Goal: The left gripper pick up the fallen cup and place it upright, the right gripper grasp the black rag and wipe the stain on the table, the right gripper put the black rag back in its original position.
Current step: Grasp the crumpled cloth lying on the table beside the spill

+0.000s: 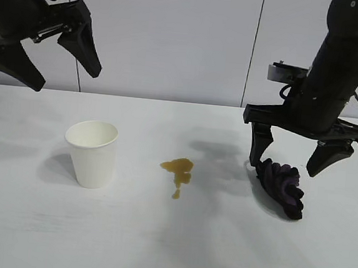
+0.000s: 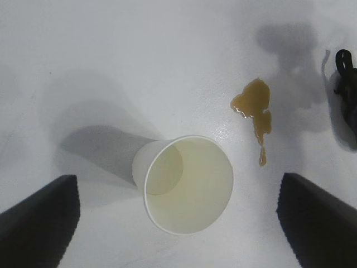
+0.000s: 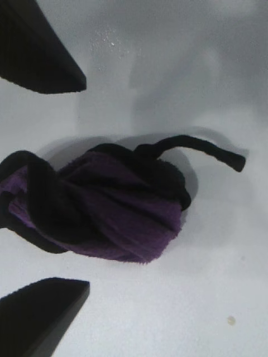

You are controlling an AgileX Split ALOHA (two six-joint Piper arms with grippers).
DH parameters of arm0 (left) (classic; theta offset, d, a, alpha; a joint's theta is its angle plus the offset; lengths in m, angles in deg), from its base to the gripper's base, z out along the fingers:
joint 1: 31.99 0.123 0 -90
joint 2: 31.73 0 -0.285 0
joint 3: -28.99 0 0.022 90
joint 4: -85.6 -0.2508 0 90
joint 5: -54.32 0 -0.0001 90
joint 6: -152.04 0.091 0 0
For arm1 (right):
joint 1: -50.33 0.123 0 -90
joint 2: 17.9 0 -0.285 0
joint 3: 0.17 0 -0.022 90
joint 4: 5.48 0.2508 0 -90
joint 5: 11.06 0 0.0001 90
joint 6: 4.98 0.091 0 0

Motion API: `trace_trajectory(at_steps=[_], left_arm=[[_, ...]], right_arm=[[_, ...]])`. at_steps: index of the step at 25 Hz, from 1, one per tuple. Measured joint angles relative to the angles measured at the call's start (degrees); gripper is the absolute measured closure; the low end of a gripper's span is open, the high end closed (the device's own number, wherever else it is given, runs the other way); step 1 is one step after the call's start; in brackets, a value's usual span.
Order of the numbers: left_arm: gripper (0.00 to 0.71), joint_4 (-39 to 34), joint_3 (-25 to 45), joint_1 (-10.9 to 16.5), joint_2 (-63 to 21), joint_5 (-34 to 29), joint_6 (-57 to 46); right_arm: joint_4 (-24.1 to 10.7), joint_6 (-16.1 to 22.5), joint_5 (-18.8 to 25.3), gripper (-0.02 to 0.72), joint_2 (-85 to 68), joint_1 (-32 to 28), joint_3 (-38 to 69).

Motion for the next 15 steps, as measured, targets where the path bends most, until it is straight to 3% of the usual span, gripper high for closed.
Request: trace_trajectory(at_steps=[6,15], left_arm=[[0.017,1.0,0.0,-0.2,0.0,0.0,-0.1],[0.017,1.8,0.0,-0.2,0.0,-0.1,-0.1]], right_arm=[[-2.1,1.9,0.0,0.151,1.7,0.0,0.0],[-1.7,3.5,0.1,0.580,2.7,0.0,0.0]])
